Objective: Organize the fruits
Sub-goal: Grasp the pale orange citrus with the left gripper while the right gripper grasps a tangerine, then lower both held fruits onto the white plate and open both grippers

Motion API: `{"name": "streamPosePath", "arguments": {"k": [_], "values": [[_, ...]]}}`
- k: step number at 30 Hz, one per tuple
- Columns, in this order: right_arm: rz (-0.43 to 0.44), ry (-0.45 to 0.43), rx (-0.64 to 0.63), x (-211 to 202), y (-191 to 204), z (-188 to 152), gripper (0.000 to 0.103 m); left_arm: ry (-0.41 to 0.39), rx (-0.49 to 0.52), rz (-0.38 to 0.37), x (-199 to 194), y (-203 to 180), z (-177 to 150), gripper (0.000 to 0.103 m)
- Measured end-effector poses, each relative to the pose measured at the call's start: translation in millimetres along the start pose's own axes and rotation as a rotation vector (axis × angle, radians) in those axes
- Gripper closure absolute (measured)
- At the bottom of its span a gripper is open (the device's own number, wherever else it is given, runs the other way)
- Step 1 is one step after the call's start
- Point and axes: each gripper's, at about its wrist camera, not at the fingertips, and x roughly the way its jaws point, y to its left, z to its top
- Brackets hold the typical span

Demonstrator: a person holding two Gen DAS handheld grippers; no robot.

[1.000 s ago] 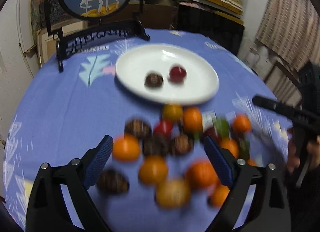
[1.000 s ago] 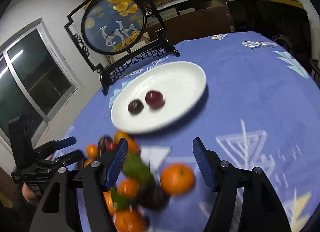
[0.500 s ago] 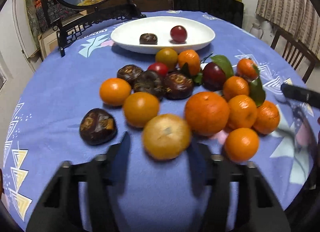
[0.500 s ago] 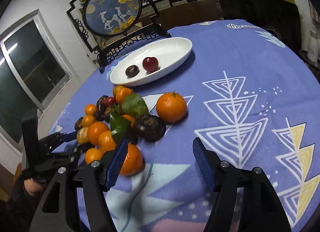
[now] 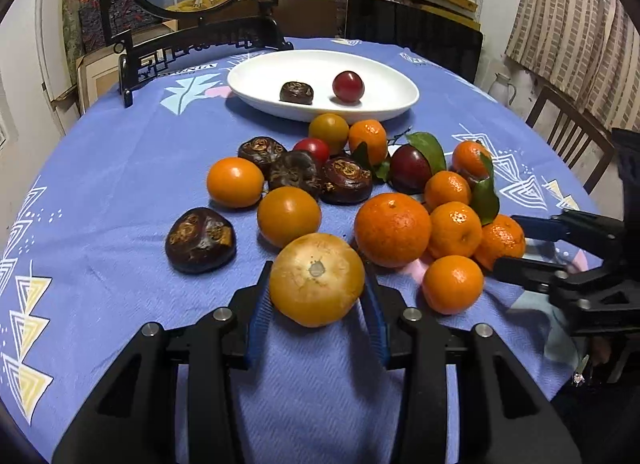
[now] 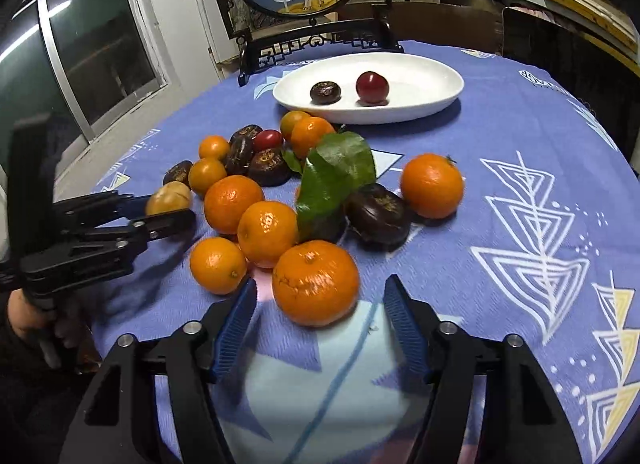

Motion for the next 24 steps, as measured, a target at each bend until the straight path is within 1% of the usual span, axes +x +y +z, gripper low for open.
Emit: {"name": "streamPosePath", "arguments": {"k": [1,2,3,5,9,13,17,21,24], "values": [[0.002,0.007,-0.006,2,1,0,0.055,-0.002,-0.001,0.000,-1,0,-1,0.063],[0.000,0.018,-0.013,5,3,-1,0.057,-0.003,-0.003,0.001,-2,1,-1,0.063],[0.005,0.010,-0.011,5,1,-1,0.058,-0.004,-0.007,-0.001,-3,1,-2,0.063],[0.051,-0.006,0.032,2,-5,-2,0.058,-0.004,-0.011,-0.004,-4,3,-2,0.063],[0.087,-0.036,0.067,-9,-13,-4,0.058,-0.011,-0.018,-0.016,-9,3,-3,0.063],[0.123,-0.053,0.093,-21,-19,-2,0.058,-0.036,-0.026,-0.055,-21,0,5,0.063],[0.180,-0.104,0.133,-38,-33,16,0.058,-0.053,-0.028,-0.099,-24,-4,30,0.063],[0.187,-0.132,0.165,-43,-54,48,0.058,-0.056,-0.033,-0.111,-13,-6,65,0.063],[0.186,-0.143,0.193,-37,-69,80,0.058,-0.065,-0.029,-0.109,5,-7,96,0.063]]}}
